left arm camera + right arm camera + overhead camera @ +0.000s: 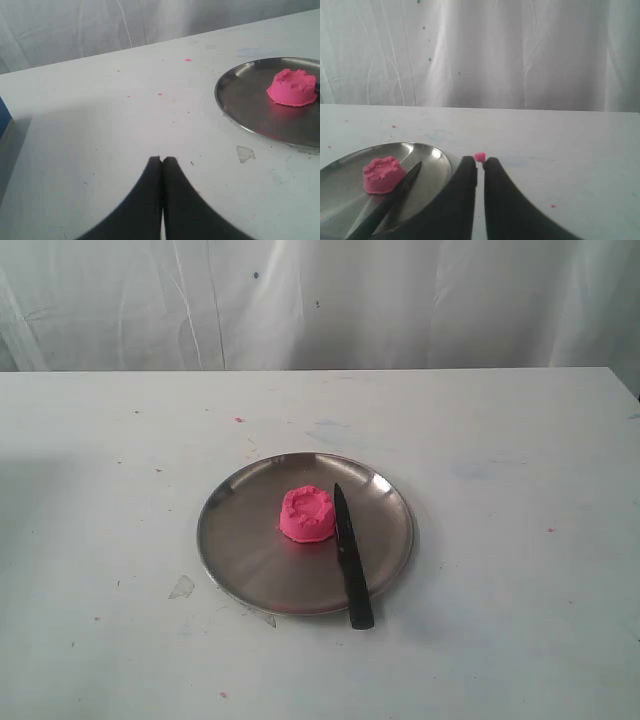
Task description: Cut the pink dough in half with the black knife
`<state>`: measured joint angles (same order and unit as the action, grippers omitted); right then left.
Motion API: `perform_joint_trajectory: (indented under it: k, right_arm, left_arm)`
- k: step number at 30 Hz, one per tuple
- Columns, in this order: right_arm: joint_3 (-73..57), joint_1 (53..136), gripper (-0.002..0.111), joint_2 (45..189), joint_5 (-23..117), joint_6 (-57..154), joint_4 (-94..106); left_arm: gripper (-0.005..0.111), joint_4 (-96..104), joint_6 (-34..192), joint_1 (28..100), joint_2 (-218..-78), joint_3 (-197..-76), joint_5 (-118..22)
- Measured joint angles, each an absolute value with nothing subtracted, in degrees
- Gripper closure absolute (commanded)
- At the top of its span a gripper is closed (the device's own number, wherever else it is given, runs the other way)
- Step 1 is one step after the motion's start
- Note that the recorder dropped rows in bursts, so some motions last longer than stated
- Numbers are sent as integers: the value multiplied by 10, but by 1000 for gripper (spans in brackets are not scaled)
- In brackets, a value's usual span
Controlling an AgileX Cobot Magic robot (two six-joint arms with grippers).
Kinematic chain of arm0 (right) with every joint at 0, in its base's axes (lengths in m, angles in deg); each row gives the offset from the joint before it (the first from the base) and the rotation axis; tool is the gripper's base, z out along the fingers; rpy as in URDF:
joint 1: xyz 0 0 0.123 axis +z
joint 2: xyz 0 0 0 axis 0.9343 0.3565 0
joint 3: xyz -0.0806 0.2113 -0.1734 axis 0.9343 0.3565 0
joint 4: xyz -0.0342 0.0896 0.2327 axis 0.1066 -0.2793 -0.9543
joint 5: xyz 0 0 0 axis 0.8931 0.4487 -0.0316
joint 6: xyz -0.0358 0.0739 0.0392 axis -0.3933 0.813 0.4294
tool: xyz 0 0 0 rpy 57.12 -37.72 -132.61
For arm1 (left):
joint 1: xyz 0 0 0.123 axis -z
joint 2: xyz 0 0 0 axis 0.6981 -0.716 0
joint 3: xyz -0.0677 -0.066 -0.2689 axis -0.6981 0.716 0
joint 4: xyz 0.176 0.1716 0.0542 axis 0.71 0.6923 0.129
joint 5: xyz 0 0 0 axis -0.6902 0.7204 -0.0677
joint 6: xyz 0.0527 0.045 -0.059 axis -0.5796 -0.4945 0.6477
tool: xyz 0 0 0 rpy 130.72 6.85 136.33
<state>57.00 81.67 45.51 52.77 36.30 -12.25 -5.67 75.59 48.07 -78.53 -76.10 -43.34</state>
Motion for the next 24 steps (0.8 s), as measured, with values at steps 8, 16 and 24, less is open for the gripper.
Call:
perform_joint_trajectory:
  k: [8,16,24]
  right_arm:
    - [570,817,101,455,503,424,-142]
    - [570,817,101,455,473,669,-181]
    - [570,817,101,455,454,688,-183]
  left_arm:
    - [107,-57,756,481,-785,-761,-433]
    - [107,-57,756,481,-785,-761,-433]
    - [107,-57,756,481,-785,-761,-433]
